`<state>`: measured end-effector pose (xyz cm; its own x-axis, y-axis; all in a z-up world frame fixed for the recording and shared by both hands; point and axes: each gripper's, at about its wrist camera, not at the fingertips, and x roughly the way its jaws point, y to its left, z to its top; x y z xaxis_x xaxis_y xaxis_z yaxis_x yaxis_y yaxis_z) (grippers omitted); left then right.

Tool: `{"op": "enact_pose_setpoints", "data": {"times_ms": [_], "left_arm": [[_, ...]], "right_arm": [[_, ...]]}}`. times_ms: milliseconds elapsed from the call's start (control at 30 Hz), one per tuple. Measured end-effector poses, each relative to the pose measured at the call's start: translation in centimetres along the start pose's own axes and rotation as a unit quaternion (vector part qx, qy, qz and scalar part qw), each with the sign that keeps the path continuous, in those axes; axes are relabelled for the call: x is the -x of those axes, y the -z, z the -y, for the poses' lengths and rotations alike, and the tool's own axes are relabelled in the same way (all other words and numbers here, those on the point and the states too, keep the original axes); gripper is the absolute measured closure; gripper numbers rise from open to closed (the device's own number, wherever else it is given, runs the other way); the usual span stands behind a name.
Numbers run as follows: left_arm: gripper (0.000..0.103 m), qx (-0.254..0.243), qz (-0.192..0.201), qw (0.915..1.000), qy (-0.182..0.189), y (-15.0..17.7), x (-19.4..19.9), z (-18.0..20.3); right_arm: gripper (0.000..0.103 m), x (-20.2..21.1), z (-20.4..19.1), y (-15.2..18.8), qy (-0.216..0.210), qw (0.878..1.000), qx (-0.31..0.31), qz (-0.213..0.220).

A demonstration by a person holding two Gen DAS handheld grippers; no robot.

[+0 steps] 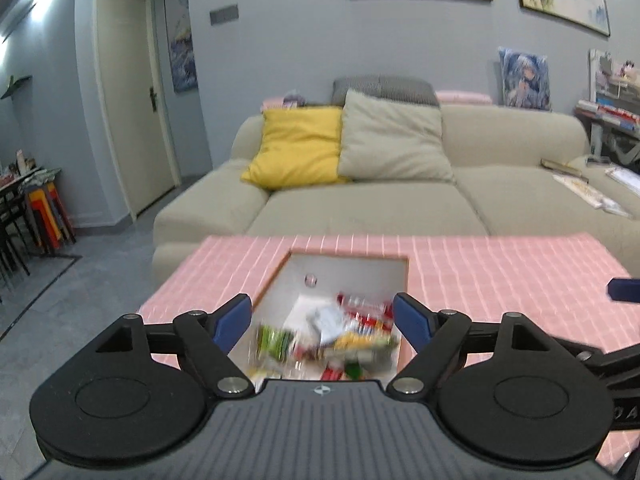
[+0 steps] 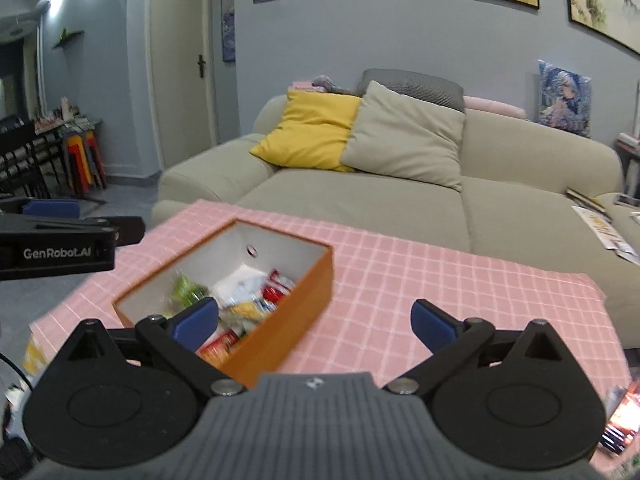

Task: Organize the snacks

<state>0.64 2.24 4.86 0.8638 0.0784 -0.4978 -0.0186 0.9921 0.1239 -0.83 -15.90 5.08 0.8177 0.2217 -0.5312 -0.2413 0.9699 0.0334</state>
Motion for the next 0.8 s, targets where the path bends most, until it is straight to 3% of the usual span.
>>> {"op": "enact_pose_setpoints", "data": {"times_ms": [267, 800], "left_arm": [[0.009, 0.030, -0.056, 0.9978, -0.017, 2.9, -0.9, 0.2], [0.009, 0.032, -0.107, 0.9934, -0.024, 4.9, -1.6, 0.4]], "right_arm": [[0.004, -0.6, -0.2, 2.6, 0.009, 1.000, -0.004, -0.027], [0.004, -2.9, 0.0, 3.4, 0.004, 0.999, -0.024, -0.047]]}}
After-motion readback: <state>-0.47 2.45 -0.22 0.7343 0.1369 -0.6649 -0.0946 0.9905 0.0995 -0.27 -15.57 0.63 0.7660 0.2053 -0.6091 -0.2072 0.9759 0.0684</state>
